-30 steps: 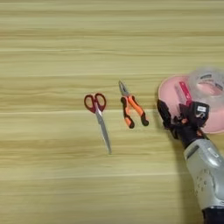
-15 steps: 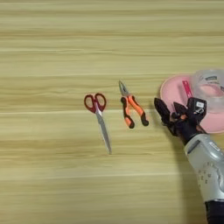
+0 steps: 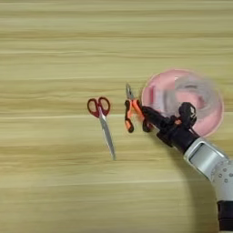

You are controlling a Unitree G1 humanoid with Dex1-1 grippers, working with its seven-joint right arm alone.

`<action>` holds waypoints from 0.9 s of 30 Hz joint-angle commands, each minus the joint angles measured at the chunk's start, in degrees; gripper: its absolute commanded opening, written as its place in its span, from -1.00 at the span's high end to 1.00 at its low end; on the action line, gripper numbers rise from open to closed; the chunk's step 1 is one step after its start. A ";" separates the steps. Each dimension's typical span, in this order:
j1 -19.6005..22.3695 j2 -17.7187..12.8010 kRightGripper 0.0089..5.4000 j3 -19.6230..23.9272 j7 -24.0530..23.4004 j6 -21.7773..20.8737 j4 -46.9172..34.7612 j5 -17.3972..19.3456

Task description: Move the objects on the table

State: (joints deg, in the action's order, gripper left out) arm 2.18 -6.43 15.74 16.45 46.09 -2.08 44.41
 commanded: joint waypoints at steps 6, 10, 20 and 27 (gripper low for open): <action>-0.02 -0.07 0.26 -0.64 -1.41 1.85 -0.89 0.04; -0.12 -0.23 0.39 -1.18 -0.77 0.91 -1.45 -0.44; -1.63 -1.98 0.39 -5.58 2.56 -12.13 -6.41 -9.79; -2.67 -2.14 0.15 -8.59 4.04 -23.44 -6.92 -18.10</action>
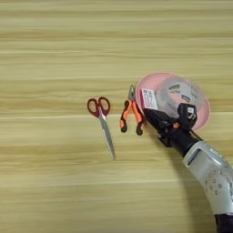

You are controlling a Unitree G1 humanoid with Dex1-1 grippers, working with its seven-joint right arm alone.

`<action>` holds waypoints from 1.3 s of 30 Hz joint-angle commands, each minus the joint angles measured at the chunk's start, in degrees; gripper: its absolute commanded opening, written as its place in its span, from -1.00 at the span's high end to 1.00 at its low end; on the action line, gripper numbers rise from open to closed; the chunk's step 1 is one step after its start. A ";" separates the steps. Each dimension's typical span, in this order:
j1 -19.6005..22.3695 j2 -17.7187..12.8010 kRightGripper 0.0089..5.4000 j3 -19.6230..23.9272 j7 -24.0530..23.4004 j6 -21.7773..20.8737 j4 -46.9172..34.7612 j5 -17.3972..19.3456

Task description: Move the objects on the table

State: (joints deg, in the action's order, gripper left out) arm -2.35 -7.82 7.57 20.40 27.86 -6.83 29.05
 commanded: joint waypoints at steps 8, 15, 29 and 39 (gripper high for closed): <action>0.72 -1.15 -0.13 -2.27 1.06 -13.32 -4.09 -8.20; -0.01 -2.65 -0.38 -2.33 1.05 -15.55 -7.87 -10.87; 1.61 -9.74 -0.96 2.47 0.90 -18.84 -10.20 -15.95; 2.96 -18.16 -0.98 2.39 4.79 -21.65 -7.05 -22.88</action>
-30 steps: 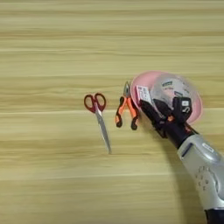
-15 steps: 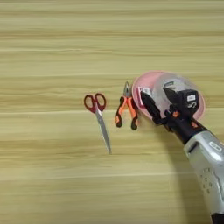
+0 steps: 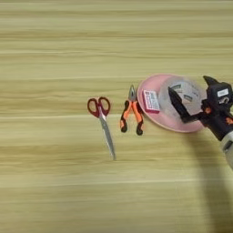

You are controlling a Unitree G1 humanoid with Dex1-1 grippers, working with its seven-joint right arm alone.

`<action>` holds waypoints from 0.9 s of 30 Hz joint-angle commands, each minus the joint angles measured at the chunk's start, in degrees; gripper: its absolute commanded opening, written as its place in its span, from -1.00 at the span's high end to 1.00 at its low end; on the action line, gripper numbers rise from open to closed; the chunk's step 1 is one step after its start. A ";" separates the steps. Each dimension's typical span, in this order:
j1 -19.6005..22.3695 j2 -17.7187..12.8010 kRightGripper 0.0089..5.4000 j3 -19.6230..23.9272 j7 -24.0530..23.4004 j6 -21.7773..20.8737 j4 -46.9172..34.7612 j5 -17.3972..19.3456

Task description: Move the objects on the table

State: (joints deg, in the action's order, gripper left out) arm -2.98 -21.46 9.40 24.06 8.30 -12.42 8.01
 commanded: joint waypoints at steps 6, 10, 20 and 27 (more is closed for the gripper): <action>4.72 -7.26 -0.98 -0.54 4.16 -2.45 -0.26 -3.82; 5.74 -8.18 -0.98 -2.43 5.50 -3.45 2.25 -6.28; 8.60 -8.57 -0.98 -5.66 7.95 -5.15 11.02 -9.74; 10.91 -9.21 -0.98 -6.98 9.60 -6.03 15.47 -10.98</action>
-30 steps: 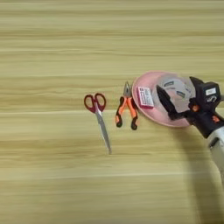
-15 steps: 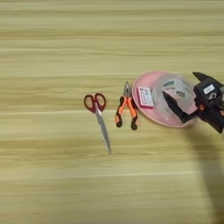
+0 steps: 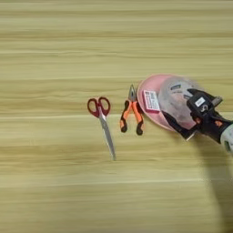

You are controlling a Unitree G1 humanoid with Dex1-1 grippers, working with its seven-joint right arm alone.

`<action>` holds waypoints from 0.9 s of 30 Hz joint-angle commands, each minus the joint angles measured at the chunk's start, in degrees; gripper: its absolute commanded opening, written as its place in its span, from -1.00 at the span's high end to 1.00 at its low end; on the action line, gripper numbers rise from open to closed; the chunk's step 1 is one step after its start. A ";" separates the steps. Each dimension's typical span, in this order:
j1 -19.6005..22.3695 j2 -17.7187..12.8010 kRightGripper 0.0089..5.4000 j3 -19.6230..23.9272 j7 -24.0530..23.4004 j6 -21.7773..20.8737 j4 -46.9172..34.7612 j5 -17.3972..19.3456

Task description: Move the objects on the table

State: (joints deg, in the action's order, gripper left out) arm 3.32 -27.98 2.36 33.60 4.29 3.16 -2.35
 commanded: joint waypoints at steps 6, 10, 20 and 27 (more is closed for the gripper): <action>7.46 -3.42 -0.98 -0.95 1.17 -2.83 3.81 -1.51; 8.57 -3.60 -0.85 -1.78 2.28 -3.00 5.11 -1.81; 9.56 -3.61 -0.36 -2.88 3.94 -3.12 6.24 -2.09; 9.73 -3.40 -0.11 -3.05 4.83 -2.67 5.52 -1.63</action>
State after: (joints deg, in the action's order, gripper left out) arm 9.80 -29.30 -1.77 39.17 2.04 11.06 -4.43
